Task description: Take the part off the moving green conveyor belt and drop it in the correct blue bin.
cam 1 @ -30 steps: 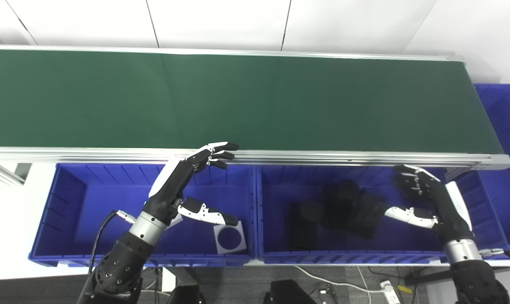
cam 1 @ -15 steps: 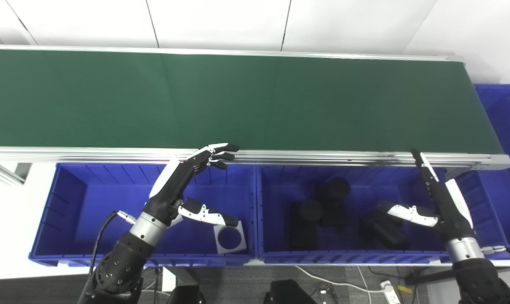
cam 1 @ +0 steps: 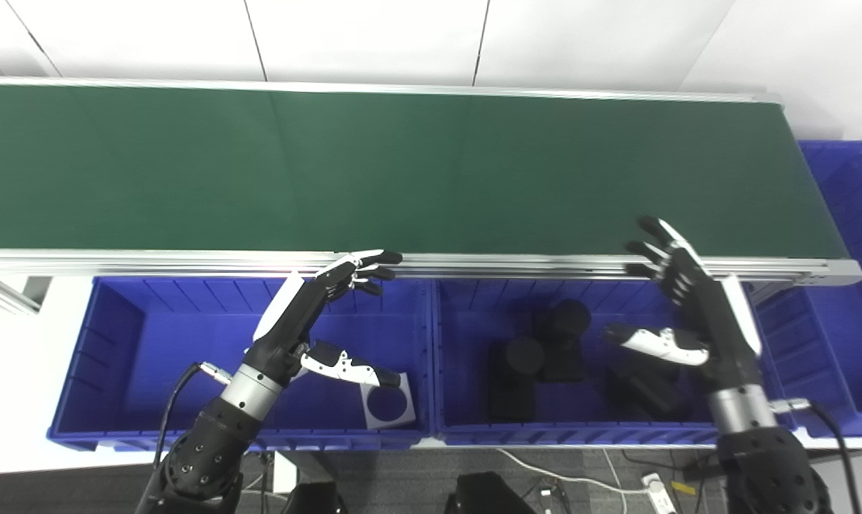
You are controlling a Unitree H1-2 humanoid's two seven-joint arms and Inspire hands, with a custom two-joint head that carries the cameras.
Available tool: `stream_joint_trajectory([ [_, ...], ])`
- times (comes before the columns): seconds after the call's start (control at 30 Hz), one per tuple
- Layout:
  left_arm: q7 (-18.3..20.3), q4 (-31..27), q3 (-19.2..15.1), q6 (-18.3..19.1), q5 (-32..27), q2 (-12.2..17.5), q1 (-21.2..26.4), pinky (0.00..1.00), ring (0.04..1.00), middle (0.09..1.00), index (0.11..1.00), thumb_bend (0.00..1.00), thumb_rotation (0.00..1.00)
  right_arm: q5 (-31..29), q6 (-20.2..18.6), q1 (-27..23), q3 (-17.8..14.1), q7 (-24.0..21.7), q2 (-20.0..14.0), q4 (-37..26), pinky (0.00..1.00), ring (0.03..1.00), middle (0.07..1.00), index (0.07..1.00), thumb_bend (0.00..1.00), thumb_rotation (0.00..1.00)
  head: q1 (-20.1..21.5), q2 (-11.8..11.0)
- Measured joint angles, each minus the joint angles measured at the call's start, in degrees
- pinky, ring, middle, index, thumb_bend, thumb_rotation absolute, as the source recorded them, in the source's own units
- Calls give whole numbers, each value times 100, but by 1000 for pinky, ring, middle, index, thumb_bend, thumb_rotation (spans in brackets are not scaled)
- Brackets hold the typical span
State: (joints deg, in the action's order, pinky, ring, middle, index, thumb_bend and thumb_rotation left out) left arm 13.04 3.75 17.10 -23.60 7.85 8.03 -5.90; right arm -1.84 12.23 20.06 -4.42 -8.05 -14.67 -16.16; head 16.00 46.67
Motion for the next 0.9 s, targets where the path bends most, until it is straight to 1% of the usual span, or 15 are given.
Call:
stream_joint_trajectory([
  [0.03, -24, 8, 1, -14, 24, -19, -4, 677, 770, 830, 785, 1000, 161, -27, 1, -18, 69, -29, 23, 7, 718, 838, 917, 904, 1000, 379, -87, -70],
  [0.07, -47, 35, 2, -22, 63, -52, -4, 679, 772, 831, 785, 1000, 161, -44, 2, -33, 131, -55, 51, 21, 715, 834, 915, 901, 1000, 370, -88, -70],
  [0.1, -69, 73, 7, -29, 90, -88, -4, 683, 776, 832, 786, 1000, 156, -44, 5, -46, 174, -89, 74, 29, 706, 815, 906, 896, 1000, 364, -175, -140],
  [0.13, -92, 117, 15, -33, 105, -113, -11, 687, 779, 833, 787, 1000, 150, -31, 10, -68, 224, -94, 93, 39, 698, 804, 903, 894, 1000, 364, -176, -141],
  [0.17, -100, 130, 29, -37, 107, -127, -23, 690, 781, 833, 787, 1000, 145, 13, 28, -90, 278, -97, 122, 59, 693, 797, 902, 893, 1000, 365, -263, -219],
  [0.23, -116, 144, 54, -68, 106, -149, -45, 696, 787, 834, 787, 1000, 142, 124, 108, -106, 436, -110, 193, 157, 695, 798, 898, 890, 1000, 362, -264, -220],
  [0.27, -129, 174, 64, -78, 103, -156, -46, 700, 791, 835, 788, 1000, 141, 209, 156, -127, 550, -125, 243, 243, 696, 799, 894, 888, 1000, 364, -377, -316],
  [0.3, -154, 212, 70, -81, 103, -166, -46, 701, 794, 837, 788, 1000, 141, 258, 185, -150, 640, -136, 287, 324, 701, 800, 892, 886, 1000, 367, -378, -317],
  [0.33, -173, 250, 72, -82, 101, -182, -46, 704, 798, 839, 790, 1000, 138, 310, 232, -183, 725, -141, 339, 437, 700, 798, 888, 881, 1000, 380, -483, -395],
  [0.43, -207, 312, 105, -85, 100, -262, -54, 703, 796, 838, 789, 1000, 133, 467, 329, -280, 894, -136, 453, 733, 695, 809, 896, 875, 1000, 398, -563, -457],
  [0.47, -217, 313, 122, -89, 100, -281, -58, 703, 795, 838, 789, 1000, 133, 511, 441, -309, 945, -134, 457, 823, 695, 810, 897, 874, 1000, 399, -563, -457],
  [0.57, -246, 343, 150, -93, 101, -296, -58, 697, 792, 836, 785, 1000, 142, 633, 603, -372, 1042, -130, 465, 992, 678, 799, 894, 862, 1000, 399, -650, -519],
  [0.63, -281, 380, 151, -93, 102, -289, -58, 696, 794, 838, 785, 1000, 150, 708, 681, -383, 1085, -120, 474, 1059, 676, 786, 889, 861, 1000, 389, -659, -519],
  [0.8, -319, 398, 156, -94, 100, -289, -60, 698, 789, 840, 787, 1000, 165, 756, 709, -381, 1101, -77, 520, 1087, 677, 777, 894, 851, 1000, 379, -660, -536],
  [0.9, -326, 398, 156, -94, 99, -285, -60, 695, 788, 838, 786, 1000, 145, 768, 745, -380, 1100, -41, 522, 1152, 673, 772, 894, 848, 1000, 374, -660, -545],
])
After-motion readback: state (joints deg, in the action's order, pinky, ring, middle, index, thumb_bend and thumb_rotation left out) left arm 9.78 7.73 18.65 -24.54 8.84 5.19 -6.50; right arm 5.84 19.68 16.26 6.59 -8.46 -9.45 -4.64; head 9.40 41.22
